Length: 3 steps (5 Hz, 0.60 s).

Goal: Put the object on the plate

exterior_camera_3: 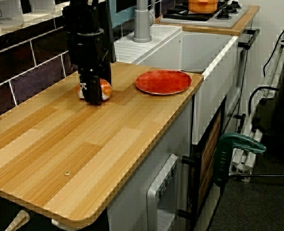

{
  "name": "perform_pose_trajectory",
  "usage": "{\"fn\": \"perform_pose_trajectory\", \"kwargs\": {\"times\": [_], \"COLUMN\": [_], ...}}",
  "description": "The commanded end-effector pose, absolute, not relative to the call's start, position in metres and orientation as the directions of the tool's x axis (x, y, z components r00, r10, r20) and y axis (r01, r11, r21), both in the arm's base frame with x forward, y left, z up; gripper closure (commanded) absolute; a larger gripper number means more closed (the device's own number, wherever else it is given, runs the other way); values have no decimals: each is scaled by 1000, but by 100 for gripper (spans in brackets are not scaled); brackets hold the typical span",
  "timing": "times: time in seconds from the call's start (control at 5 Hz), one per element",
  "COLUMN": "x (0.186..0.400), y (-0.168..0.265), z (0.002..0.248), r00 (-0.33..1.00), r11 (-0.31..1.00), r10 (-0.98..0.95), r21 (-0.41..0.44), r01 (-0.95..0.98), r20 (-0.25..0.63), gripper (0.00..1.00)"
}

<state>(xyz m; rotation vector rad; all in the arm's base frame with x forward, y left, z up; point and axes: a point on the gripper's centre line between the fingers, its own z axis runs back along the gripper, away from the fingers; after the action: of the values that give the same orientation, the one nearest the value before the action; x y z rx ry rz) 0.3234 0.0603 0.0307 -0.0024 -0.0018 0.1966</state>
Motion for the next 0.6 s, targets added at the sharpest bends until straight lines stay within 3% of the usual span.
{"fn": "perform_pose_trajectory", "kwargs": {"times": [0.0,0.4], "x": [324,317], "y": [64,54], "z": [100,146], "r00": [984,987], "r11": [980,977], "r10": [177,157], "r21": [-94,-155], "r01": [-174,-148], "r20": [32,44], "gripper": [100,100]}}
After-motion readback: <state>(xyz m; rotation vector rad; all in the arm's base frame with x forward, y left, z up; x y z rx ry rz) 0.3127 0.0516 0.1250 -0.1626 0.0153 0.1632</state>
